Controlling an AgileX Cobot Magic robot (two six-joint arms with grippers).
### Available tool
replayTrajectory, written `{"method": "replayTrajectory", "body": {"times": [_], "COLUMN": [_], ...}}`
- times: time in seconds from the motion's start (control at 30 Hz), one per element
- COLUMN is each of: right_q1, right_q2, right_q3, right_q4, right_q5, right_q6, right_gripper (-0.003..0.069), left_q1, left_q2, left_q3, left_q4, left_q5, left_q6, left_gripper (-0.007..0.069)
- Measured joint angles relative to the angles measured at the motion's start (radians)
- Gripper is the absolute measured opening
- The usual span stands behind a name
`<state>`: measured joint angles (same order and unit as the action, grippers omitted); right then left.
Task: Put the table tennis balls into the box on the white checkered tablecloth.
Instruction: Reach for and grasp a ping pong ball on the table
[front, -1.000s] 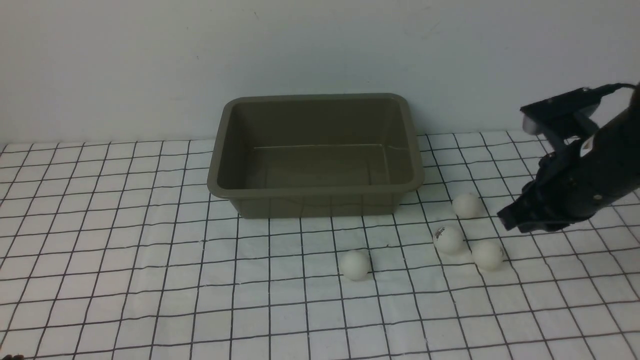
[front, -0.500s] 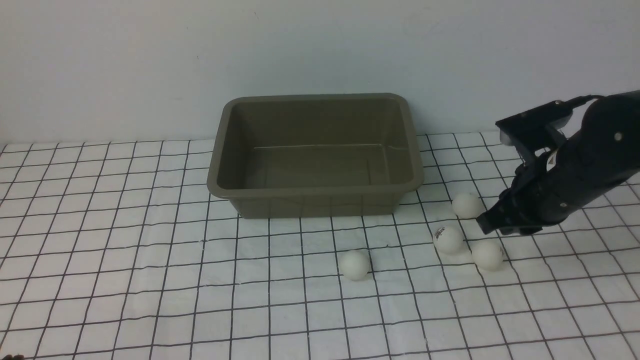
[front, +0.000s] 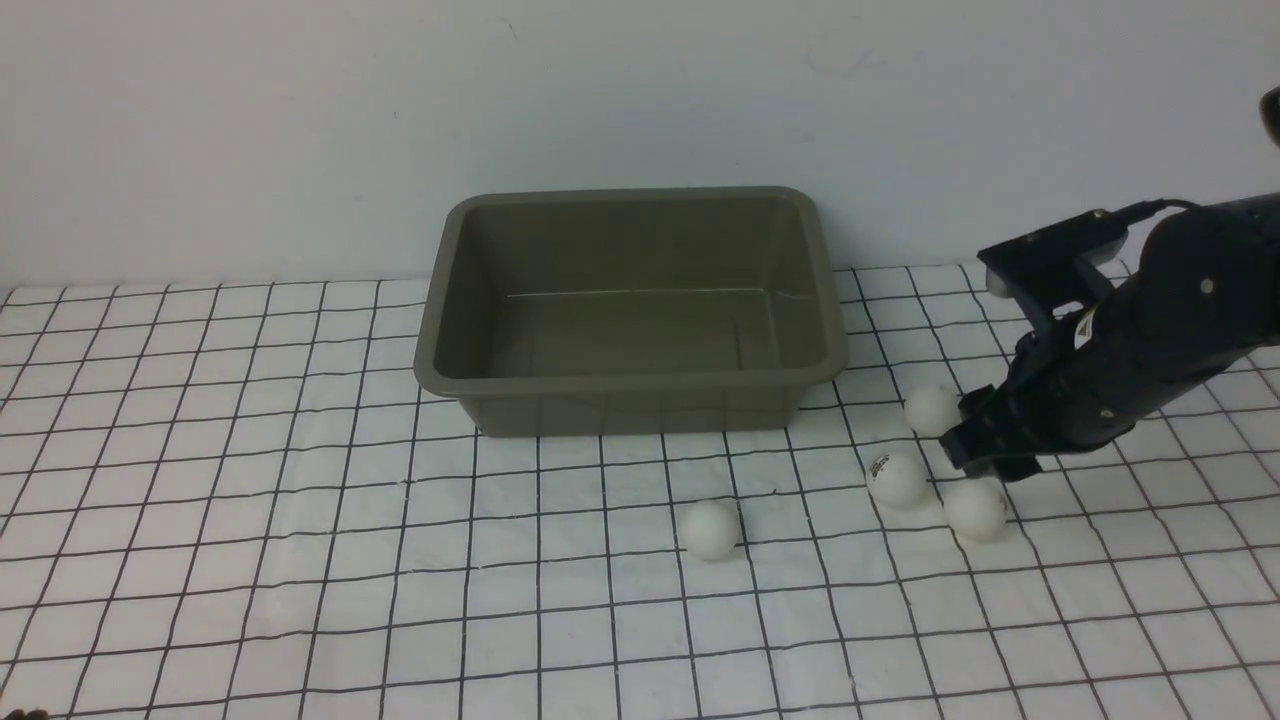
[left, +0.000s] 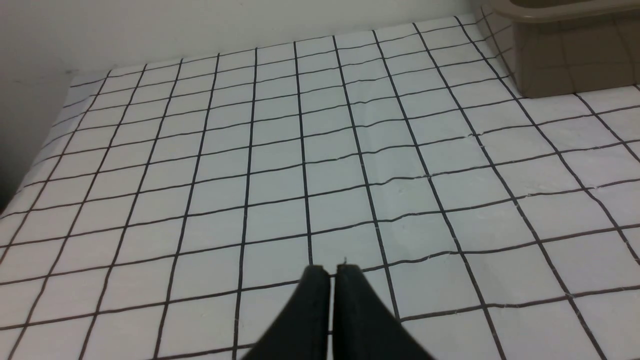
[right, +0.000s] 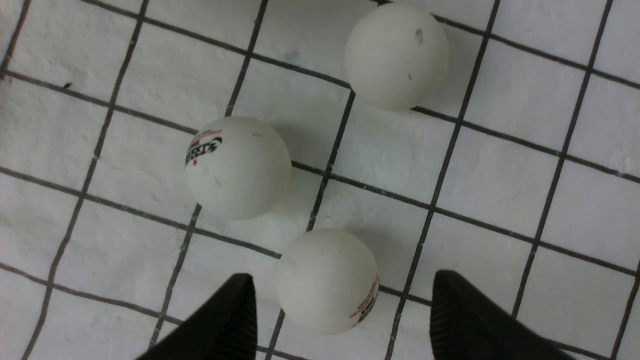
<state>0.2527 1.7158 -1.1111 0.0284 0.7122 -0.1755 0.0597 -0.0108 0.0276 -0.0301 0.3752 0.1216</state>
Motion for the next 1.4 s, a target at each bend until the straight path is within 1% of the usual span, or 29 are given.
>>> {"method": "replayTrajectory", "body": {"times": [0.23, 0.57, 0.93, 1.03, 1.13, 1.27, 1.4], "right_q1": [0.000, 0.000, 0.000, 0.000, 0.000, 0.000, 0.000], "right_q2": [0.000, 0.087, 0.162, 0.168, 0.168, 0.168, 0.163], "right_q3": [0.000, 0.000, -0.001, -0.001, -0.001, -0.002, -0.028], "right_q4": [0.000, 0.000, 0.000, 0.000, 0.000, -0.002, -0.002], "right_q5": [-0.001, -0.003, -0.050, -0.062, -0.069, -0.070, -0.027], "right_q6": [0.000, 0.000, 0.000, 0.000, 0.000, 0.000, 0.000], "right_gripper": [0.0441, 0.0441, 0.0441, 0.0420, 0.0365, 0.0361, 0.0361], "left_q1": [0.000, 0.000, 0.000, 0.000, 0.000, 0.000, 0.000], "left_q2": [0.000, 0.000, 0.000, 0.000, 0.000, 0.000, 0.000], "left_q3": [0.000, 0.000, 0.000, 0.000, 0.000, 0.000, 0.000], "left_q4": [0.000, 0.000, 0.000, 0.000, 0.000, 0.000, 0.000], "left_q5": [0.000, 0.000, 0.001, 0.001, 0.001, 0.001, 0.001], "left_q6": [0.000, 0.000, 0.000, 0.000, 0.000, 0.000, 0.000], "left_gripper": [-0.0004, -0.0004, -0.0004, -0.0004, -0.0004, -0.0004, -0.0004]}}
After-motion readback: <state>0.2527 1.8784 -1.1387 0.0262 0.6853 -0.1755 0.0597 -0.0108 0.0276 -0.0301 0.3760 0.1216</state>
